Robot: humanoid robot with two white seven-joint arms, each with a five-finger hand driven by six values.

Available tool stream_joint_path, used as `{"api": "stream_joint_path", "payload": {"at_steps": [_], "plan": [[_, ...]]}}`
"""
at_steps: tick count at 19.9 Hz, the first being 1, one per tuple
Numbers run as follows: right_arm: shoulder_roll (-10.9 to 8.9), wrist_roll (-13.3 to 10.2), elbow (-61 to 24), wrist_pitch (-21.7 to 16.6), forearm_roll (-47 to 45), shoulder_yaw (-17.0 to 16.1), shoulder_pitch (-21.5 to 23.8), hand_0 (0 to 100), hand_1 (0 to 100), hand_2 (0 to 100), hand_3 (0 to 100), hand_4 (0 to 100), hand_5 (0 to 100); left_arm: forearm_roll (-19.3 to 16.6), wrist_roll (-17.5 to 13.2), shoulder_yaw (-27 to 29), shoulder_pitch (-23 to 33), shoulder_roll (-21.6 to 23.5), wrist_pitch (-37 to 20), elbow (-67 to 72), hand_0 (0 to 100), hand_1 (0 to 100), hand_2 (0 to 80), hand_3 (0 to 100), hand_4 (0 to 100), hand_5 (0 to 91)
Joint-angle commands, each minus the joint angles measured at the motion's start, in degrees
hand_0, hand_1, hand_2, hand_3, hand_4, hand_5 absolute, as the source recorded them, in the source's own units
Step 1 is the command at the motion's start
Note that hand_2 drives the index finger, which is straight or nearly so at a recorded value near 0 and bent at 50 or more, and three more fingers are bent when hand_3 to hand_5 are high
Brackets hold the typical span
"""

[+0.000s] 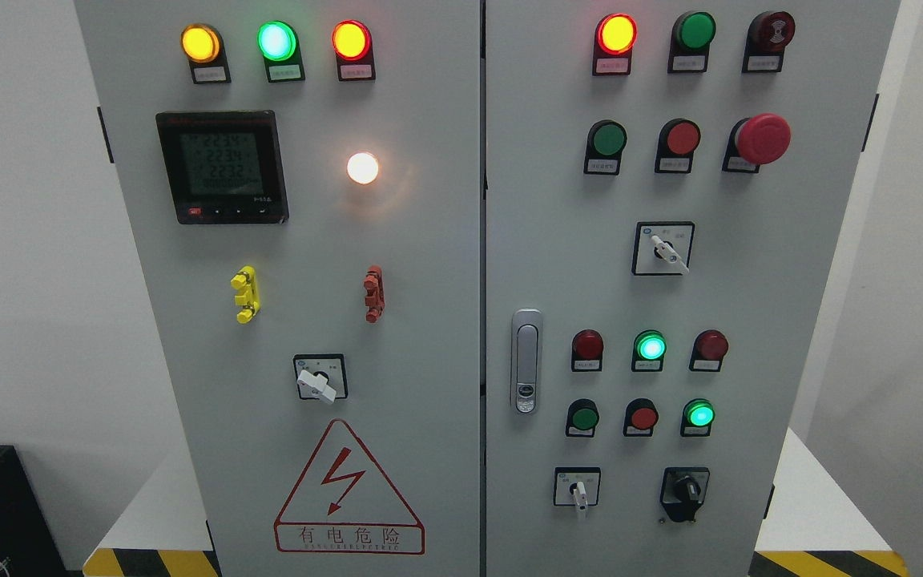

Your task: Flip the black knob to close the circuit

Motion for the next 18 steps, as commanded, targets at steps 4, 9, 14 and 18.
{"api": "stream_joint_path", "payload": {"at_steps": [4, 9, 14, 18], "plan": [[0.86, -0.02, 0.07, 0.0, 0.07, 0.97, 0.0, 0, 23, 0, 0, 0, 0, 0.0, 0.02, 0.0, 1.23, 0.0, 0.05, 0.01, 12, 56, 0.0, 0, 0, 0.0], [0.86, -0.02, -0.02, 0.0, 0.07, 0.97, 0.0, 0, 23, 0, 0, 0, 0, 0.0, 0.02, 0.0, 1.23, 0.0, 0.05, 0.01, 12, 56, 0.0, 0, 0, 0.0], [0.95, 0.15, -0.2, -0.26, 0.16, 1.23, 0.0, 0, 23, 0, 0, 0, 0, 0.0, 0.02, 0.0, 1.23, 0.0, 0.05, 0.01, 12, 56, 0.0, 0, 0, 0.0], [1.04, 0.24, -0.55, -0.53, 0.16, 2.03, -0.79, 0, 23, 0, 0, 0, 0, 0.0, 0.02, 0.0, 1.23, 0.0, 0.05, 0.01, 12, 56, 0.0, 0, 0, 0.0]]}}
